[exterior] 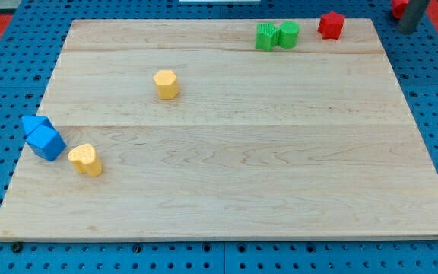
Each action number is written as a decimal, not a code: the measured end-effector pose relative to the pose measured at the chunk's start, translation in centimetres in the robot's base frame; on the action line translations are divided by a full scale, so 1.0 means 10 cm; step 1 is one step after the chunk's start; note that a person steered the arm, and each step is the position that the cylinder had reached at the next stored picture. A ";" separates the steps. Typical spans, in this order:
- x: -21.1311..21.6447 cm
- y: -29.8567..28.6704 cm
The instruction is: Push the red star towards the yellow hexagon
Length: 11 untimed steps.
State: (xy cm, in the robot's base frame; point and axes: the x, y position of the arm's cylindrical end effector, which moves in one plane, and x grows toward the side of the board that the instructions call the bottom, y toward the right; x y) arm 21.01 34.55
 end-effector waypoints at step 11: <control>0.21 -1.61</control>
State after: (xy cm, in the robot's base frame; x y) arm 23.08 18.49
